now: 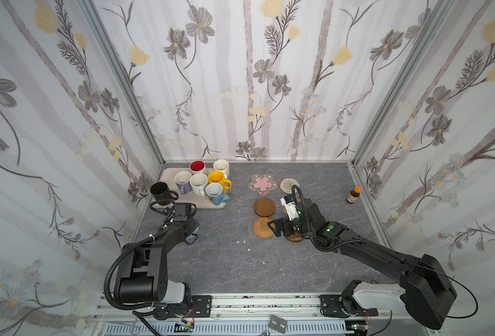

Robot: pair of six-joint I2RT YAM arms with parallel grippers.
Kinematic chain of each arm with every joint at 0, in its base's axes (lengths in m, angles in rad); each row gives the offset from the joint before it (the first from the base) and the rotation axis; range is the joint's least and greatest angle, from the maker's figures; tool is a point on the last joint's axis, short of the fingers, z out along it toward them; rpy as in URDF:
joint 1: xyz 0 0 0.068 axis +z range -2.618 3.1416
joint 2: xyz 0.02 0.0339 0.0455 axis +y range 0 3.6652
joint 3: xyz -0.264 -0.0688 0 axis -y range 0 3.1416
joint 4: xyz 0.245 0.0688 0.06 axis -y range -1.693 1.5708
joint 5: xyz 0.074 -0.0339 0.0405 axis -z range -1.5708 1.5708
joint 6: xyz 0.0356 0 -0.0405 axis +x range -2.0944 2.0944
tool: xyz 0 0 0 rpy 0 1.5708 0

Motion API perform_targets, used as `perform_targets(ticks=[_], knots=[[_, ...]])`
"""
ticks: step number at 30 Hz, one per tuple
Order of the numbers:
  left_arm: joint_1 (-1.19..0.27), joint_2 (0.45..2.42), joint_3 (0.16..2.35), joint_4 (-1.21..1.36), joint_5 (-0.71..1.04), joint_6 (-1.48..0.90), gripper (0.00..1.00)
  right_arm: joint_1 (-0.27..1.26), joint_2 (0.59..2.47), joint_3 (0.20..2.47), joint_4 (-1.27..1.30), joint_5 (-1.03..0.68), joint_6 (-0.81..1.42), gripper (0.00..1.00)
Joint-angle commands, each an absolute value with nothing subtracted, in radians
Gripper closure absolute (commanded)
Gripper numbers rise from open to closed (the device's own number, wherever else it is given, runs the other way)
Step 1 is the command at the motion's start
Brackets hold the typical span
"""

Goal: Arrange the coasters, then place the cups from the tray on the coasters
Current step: 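Lower the left gripper onto the pale blue woven coaster and close, then carry the blue woven coaster with the left gripper toward the rattan coaster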

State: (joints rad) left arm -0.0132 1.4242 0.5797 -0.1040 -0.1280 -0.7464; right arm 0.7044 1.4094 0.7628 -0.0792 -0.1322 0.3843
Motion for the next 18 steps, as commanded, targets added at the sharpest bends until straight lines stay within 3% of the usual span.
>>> perform_targets(ticks=[1, 10, 18], knots=[[-0.06, 1.409, 0.546, -0.225, -0.042, -0.806, 0.42, 0.696, 1.391, 0.761, -0.044, -0.155, 0.388, 0.03], [-0.189, 1.373, 0.511, -0.227, 0.002, -0.804, 0.42, 0.64, 1.392, 0.762, -0.051, -0.196, 0.384, 0.03], [-0.393, 1.385, 0.52, -0.228, -0.003, -0.837, 0.42, 0.595, 1.422, 0.816, -0.051, -0.231, 0.385, 0.03]])
